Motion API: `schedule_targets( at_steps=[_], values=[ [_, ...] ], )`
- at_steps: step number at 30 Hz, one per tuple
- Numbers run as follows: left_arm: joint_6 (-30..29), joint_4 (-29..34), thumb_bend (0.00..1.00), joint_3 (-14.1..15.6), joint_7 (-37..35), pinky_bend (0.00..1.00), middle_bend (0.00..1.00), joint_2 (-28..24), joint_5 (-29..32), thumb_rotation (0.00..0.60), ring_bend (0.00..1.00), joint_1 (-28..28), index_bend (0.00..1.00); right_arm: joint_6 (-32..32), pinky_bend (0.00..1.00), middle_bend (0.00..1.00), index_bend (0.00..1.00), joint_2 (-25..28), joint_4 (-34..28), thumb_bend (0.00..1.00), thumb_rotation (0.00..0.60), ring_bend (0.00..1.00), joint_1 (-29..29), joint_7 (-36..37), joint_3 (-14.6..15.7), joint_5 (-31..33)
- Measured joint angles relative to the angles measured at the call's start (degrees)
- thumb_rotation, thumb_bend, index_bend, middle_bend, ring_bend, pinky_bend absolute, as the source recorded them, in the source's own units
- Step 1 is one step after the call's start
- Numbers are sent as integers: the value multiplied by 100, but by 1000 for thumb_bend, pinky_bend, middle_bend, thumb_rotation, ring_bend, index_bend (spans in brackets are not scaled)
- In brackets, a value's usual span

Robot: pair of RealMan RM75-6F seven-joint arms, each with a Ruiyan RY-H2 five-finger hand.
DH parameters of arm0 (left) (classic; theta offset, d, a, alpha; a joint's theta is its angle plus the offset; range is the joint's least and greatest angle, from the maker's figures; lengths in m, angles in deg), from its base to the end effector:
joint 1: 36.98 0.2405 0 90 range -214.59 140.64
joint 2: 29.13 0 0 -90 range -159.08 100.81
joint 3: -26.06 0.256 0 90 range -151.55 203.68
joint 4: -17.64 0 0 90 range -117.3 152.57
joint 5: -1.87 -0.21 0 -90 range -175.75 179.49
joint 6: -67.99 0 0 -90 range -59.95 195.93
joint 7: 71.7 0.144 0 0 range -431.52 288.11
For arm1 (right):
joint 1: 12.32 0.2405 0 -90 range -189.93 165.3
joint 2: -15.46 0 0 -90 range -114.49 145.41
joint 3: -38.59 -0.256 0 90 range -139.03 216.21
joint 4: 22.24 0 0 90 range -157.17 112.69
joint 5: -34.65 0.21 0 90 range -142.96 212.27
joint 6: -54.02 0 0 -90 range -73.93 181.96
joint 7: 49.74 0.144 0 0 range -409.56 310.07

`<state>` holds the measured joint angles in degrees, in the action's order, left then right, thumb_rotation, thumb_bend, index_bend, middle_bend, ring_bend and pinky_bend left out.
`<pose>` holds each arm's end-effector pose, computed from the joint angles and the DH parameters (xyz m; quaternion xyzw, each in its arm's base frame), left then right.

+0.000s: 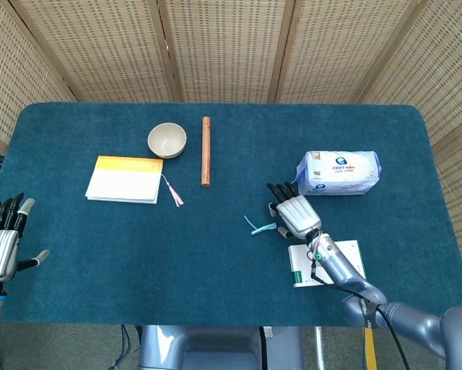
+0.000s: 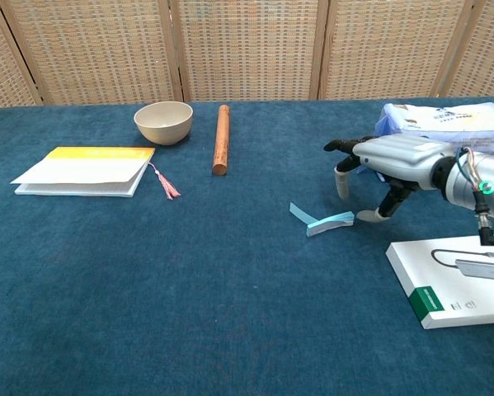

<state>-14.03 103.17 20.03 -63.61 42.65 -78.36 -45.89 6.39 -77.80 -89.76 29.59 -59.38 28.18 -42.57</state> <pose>-0.3196 0.2158 0.1329 -0.5959 -0.3571 -0.3562 0.6249 -0.1816 -0.3668 -0.0330 0.7821 -0.3316 0.3357 0.4070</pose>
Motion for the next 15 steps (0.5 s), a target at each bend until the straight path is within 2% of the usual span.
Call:
schedule_targets(
  at_steps=[15],
  values=[
    [-7,3,0,19,-34,0,0,-10,9,600,0,-2,0,13,0,0,463,-328,215,363,600,0,114,102,104,83]
  ],
)
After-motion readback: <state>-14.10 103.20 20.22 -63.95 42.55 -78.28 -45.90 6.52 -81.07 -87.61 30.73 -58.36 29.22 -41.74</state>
